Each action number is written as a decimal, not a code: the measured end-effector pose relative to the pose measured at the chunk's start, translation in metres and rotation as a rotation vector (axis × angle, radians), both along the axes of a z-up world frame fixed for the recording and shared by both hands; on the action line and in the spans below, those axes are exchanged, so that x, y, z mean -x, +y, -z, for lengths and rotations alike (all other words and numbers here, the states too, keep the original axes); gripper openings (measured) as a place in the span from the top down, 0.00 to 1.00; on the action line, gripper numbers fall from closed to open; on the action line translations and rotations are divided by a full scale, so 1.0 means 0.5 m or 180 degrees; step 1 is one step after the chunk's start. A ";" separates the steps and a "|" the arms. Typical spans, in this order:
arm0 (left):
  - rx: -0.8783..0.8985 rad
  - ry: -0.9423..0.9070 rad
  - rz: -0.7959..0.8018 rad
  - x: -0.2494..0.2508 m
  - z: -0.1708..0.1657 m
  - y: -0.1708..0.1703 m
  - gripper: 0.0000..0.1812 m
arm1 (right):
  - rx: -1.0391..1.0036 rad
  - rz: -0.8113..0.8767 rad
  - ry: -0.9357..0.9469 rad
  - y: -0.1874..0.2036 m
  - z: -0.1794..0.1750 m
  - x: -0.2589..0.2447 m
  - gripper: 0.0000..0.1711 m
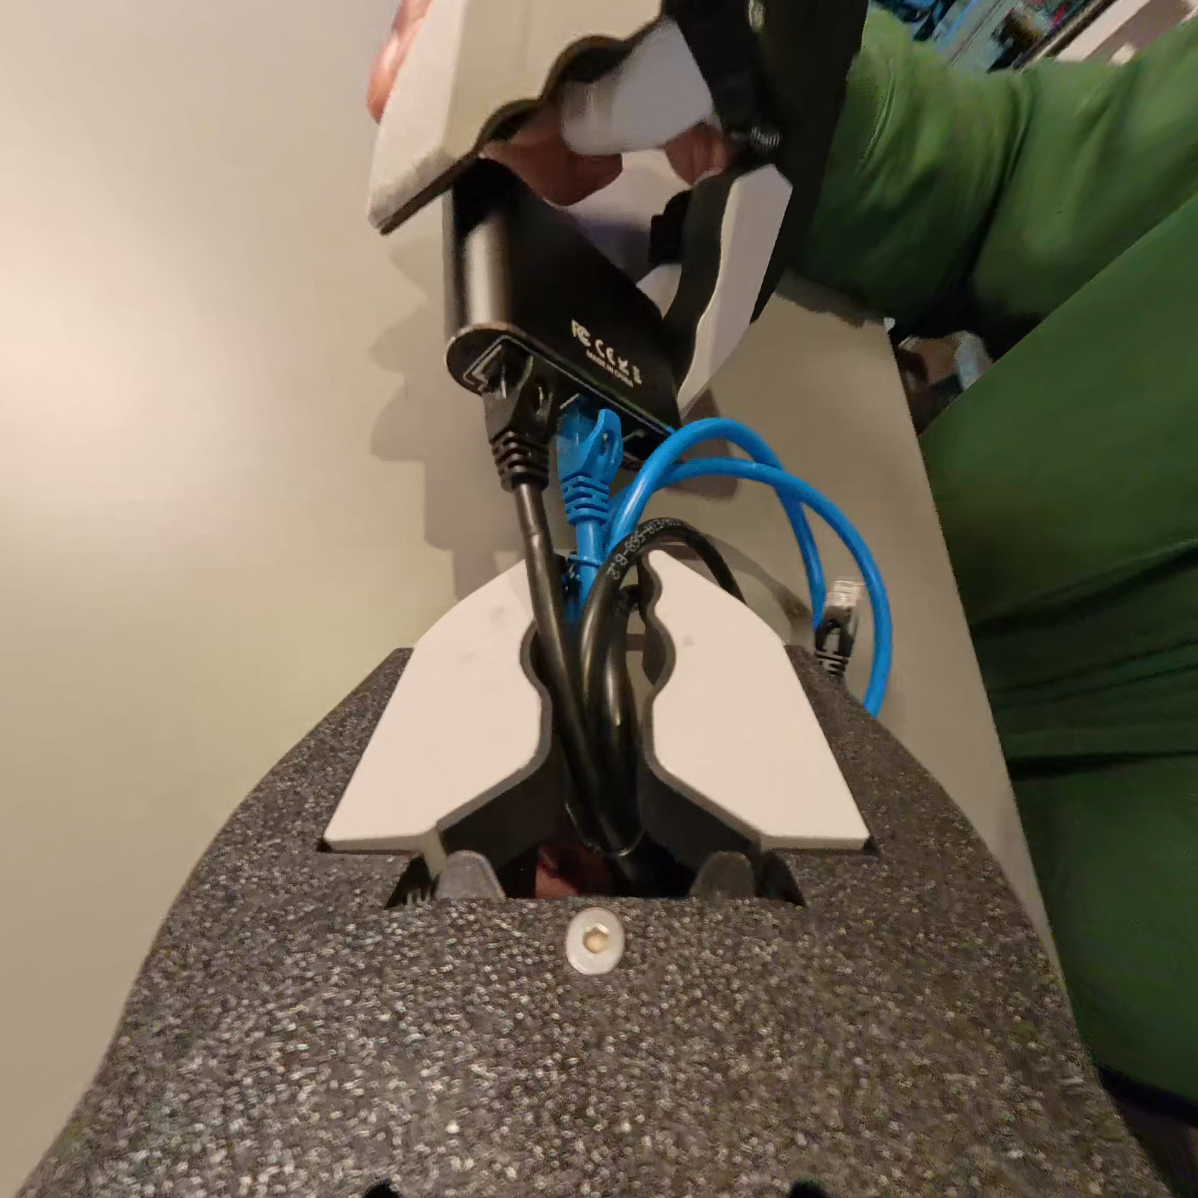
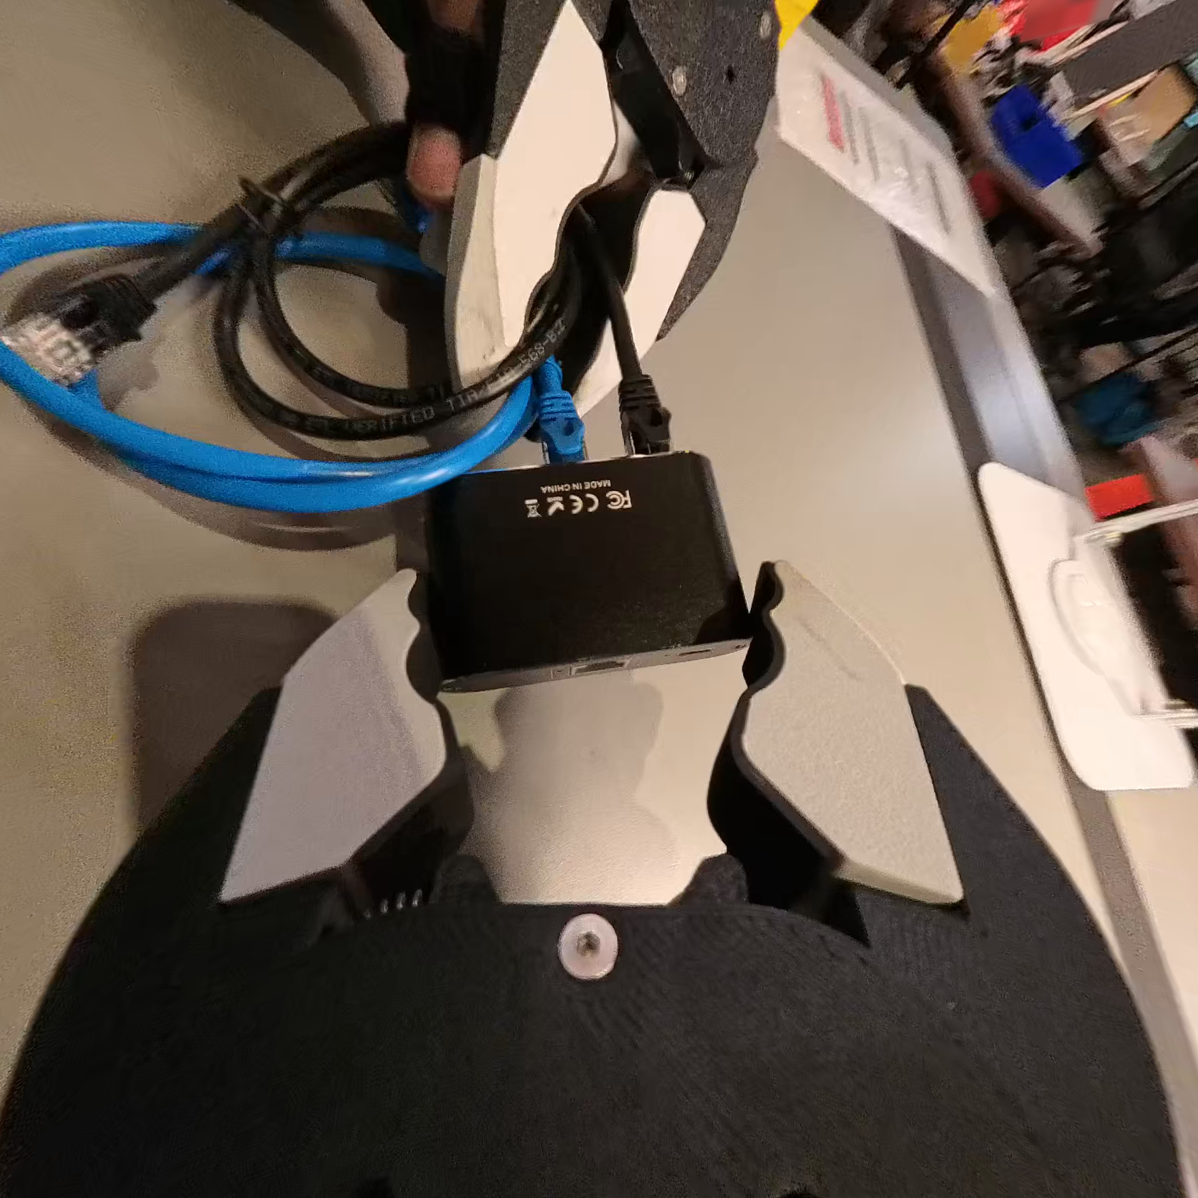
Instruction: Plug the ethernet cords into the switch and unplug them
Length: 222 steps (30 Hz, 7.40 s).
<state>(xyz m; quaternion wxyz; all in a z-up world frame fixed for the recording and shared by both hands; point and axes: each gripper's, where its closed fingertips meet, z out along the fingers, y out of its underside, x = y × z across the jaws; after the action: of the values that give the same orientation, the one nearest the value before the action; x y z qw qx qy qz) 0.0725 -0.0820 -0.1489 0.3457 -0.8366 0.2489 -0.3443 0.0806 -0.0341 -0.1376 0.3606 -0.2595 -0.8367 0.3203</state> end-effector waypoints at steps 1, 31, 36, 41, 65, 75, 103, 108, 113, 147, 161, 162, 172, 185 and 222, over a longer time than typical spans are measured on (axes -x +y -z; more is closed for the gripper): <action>-0.0037 0.0053 0.0032 -0.003 0.001 0.000 0.88 | 0.0109 -0.0023 -0.0091 -0.001 0.000 -0.006 0.45; 0.0252 0.0112 -0.0245 0.019 0.006 0.004 0.76 | 0.1820 0.0386 -0.1322 -0.029 -0.003 -0.014 0.46; 0.0026 -0.0129 -0.0444 0.061 -0.015 0.017 0.66 | 0.1822 0.0469 -0.1338 -0.020 0.012 -0.007 0.46; -0.0756 -0.0131 -0.0786 0.115 -0.094 0.037 0.63 | 0.1764 0.0482 -0.1349 -0.015 0.022 -0.007 0.46; 0.0434 0.1009 -0.4505 0.683 -0.135 -0.570 0.72 | 0.1600 0.0478 -0.1409 -0.016 0.038 -0.010 0.46; 0.0719 0.1439 -0.4418 0.722 -0.082 -0.565 0.88 | 0.1581 0.0472 -0.1418 -0.017 0.040 -0.011 0.46; -0.2396 0.1174 -0.2283 0.182 -0.294 -0.138 0.94 | 0.1319 0.0406 -0.1369 -0.024 0.049 -0.015 0.47; -0.2294 0.0302 -0.2275 0.143 -0.281 -0.106 0.94 | 0.1216 0.0379 -0.1345 -0.027 0.053 -0.015 0.47; -0.2519 -0.0234 -0.2171 0.112 -0.282 -0.107 0.94 | 0.1166 0.0316 -0.1272 -0.030 0.049 -0.015 0.49; -0.2294 -0.1323 -0.3421 0.107 -0.314 -0.115 0.85 | 0.0295 0.0132 0.1297 -0.118 -0.132 0.028 0.92; -0.2549 0.1216 -0.1946 0.084 -0.402 -0.182 0.71 | 0.2705 -0.0939 -0.0183 -0.216 -0.177 -0.039 0.92; -0.2316 0.1227 -0.1633 0.069 -0.388 -0.177 0.71 | 0.2819 -0.0952 -0.0241 -0.218 -0.181 -0.039 0.92; -0.0624 0.1692 0.0329 -0.012 -0.256 -0.107 0.78 | 0.3580 -0.0911 -0.0830 -0.207 -0.193 -0.042 0.92; 0.0321 0.1313 -0.0217 -0.029 -0.271 -0.071 0.97 | 0.3441 -0.0646 -0.0004 -0.132 -0.238 -0.044 0.81; -0.1699 -0.0416 -0.1262 -0.032 -0.317 -0.056 0.57 | 0.0922 -0.0880 0.0823 -0.180 -0.116 -0.067 0.92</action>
<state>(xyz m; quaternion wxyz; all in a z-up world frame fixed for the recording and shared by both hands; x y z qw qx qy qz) 0.0885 -0.1100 0.0093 0.6279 -0.7249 0.1401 -0.2460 0.1143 -0.1242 -0.0794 0.3765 -0.1482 -0.7564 0.5139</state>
